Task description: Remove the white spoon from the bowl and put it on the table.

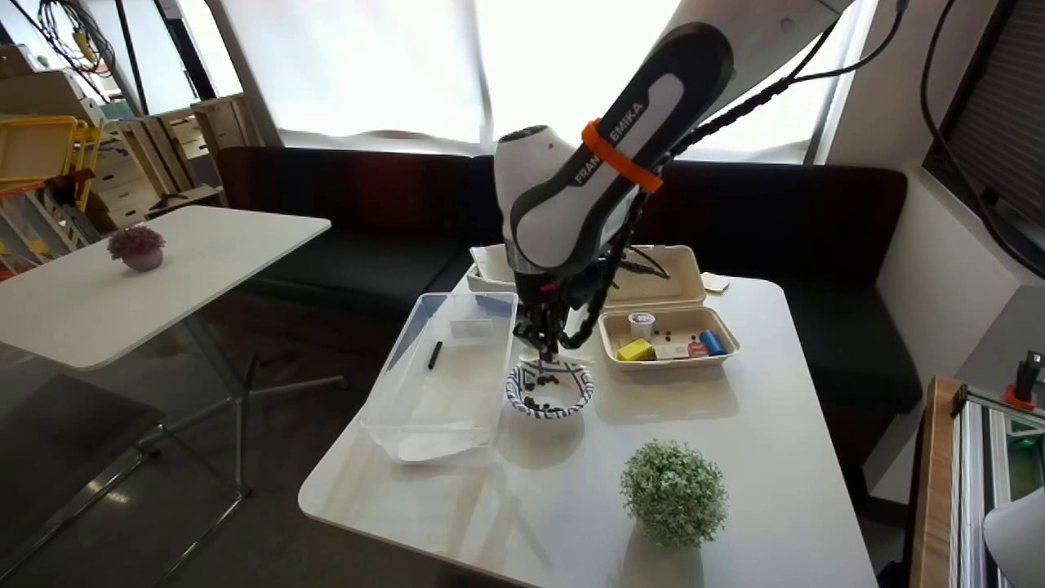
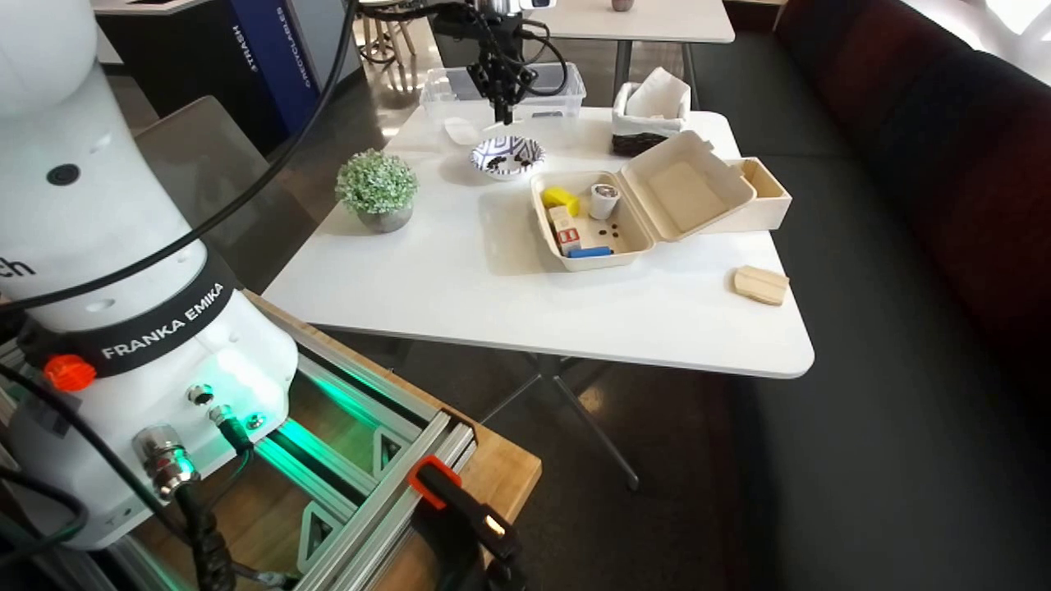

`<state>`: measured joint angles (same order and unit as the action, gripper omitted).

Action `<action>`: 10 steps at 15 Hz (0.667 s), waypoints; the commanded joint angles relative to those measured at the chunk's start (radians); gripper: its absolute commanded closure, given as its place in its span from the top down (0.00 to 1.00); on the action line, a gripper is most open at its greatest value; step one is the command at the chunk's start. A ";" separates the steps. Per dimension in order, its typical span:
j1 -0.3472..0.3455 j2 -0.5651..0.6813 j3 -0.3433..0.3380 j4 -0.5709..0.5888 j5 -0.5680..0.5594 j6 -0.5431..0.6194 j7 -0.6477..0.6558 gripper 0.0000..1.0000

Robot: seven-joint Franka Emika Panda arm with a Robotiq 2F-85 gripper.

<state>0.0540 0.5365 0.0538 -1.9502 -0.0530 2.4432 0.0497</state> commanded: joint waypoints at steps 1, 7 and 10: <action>-0.067 -0.102 0.030 -0.085 0.138 -0.013 -0.046 0.04; -0.090 -0.228 0.004 -0.299 0.134 0.063 -0.139 0.04; -0.091 -0.257 0.006 -0.403 0.131 0.093 -0.184 0.04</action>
<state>-0.0369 0.3364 0.0565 -2.2252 0.0752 2.4840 -0.0849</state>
